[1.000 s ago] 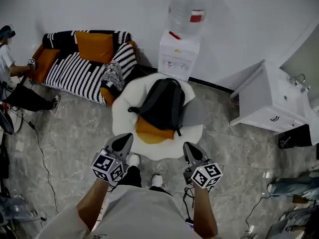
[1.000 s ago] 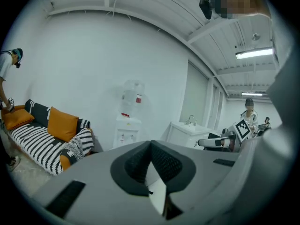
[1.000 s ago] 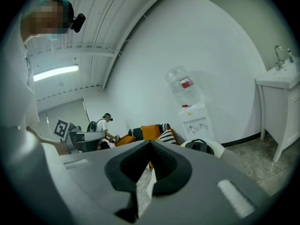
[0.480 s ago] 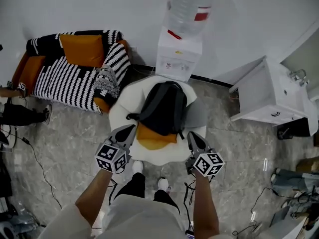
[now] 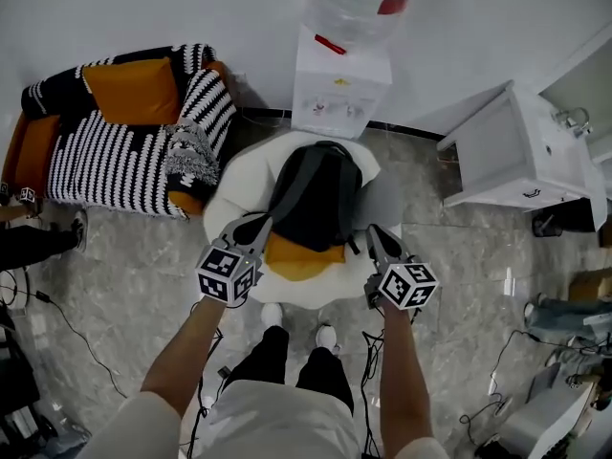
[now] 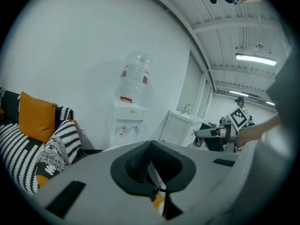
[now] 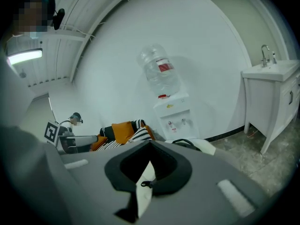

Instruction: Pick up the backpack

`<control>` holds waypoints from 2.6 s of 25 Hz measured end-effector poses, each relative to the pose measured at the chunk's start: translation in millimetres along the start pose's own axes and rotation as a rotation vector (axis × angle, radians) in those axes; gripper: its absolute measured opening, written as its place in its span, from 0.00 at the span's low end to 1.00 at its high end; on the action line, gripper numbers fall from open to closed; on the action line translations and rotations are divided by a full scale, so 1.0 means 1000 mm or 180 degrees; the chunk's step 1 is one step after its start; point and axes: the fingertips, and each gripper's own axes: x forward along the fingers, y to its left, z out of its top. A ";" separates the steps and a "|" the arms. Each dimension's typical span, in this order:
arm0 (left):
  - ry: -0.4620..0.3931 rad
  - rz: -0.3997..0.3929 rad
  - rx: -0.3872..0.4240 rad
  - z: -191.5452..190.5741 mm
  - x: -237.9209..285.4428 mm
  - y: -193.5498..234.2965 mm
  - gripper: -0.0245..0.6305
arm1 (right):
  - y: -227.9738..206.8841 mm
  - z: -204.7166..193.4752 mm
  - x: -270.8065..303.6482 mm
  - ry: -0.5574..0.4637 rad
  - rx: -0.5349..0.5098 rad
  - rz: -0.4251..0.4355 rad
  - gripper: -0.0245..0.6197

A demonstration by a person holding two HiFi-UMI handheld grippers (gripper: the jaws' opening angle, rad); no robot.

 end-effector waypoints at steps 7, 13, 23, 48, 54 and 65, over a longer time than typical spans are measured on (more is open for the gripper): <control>0.0137 -0.0058 0.0052 -0.010 0.047 0.018 0.03 | -0.022 -0.026 0.033 0.0156 0.0070 -0.0032 0.04; 0.0215 0.0088 0.0115 -0.027 0.093 0.032 0.03 | -0.061 -0.041 0.069 0.0255 -0.0044 -0.0032 0.04; 0.0325 0.0340 0.0074 -0.062 0.167 0.060 0.04 | -0.126 -0.070 0.133 0.0471 -0.0264 0.0068 0.04; 0.0852 0.0435 0.0078 -0.189 0.299 0.124 0.44 | -0.219 -0.151 0.209 0.0524 -0.0574 0.0204 0.28; 0.0895 0.0397 0.0117 -0.203 0.310 0.139 0.44 | -0.221 -0.164 0.224 0.0533 -0.0636 0.0289 0.37; 0.0939 0.0221 0.0245 -0.214 0.328 0.142 0.34 | -0.210 -0.176 0.250 0.0551 -0.0693 0.0481 0.38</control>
